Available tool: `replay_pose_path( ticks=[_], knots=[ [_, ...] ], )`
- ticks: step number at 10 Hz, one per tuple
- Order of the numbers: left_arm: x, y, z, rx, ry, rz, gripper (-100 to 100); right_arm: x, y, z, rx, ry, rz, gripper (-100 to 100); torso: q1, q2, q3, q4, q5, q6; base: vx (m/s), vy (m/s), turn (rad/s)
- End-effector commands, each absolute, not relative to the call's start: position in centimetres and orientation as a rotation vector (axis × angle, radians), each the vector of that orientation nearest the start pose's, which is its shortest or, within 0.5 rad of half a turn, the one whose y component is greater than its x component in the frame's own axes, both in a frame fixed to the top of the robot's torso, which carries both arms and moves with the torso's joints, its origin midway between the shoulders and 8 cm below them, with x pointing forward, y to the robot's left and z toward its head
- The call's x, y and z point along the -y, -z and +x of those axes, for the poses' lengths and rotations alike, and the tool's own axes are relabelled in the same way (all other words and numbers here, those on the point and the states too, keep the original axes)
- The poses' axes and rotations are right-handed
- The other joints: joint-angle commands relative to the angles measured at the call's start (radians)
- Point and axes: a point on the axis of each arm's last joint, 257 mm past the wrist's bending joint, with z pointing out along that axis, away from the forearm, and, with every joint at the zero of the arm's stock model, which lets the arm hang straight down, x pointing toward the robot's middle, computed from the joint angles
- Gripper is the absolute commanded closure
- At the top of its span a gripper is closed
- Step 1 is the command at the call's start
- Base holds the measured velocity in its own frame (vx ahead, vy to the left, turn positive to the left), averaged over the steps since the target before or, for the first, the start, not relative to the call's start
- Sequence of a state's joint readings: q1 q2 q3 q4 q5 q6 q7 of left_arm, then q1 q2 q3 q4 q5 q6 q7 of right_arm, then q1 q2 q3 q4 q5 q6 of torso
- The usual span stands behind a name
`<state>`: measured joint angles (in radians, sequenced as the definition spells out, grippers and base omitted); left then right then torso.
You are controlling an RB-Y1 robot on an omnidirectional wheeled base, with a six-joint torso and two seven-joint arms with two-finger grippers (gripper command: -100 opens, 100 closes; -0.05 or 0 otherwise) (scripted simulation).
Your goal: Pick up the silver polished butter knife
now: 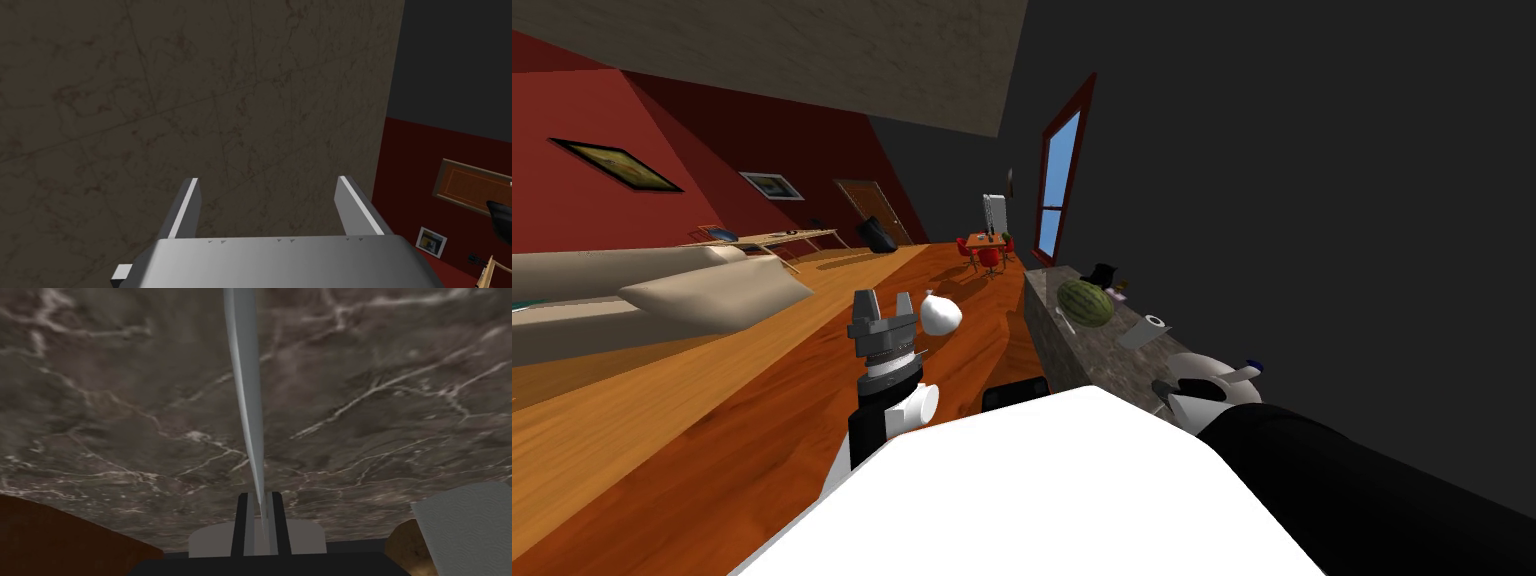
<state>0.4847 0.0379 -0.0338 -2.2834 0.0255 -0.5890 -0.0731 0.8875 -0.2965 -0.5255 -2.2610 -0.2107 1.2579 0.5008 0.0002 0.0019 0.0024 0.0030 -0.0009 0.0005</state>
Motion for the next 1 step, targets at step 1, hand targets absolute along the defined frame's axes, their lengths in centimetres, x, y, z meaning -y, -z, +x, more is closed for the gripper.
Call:
replay_pose_path(
  ticks=[1],
  knots=[
    [-26.3,-4.62,32.96,-0.569,1.314,-0.541,0,55.56,33.69,5.08,-1.977,0.478,1.756,0,0.0,0.0,0.0,0.0,0.0,0.0,0.0,0.0,0.0]
  ],
)
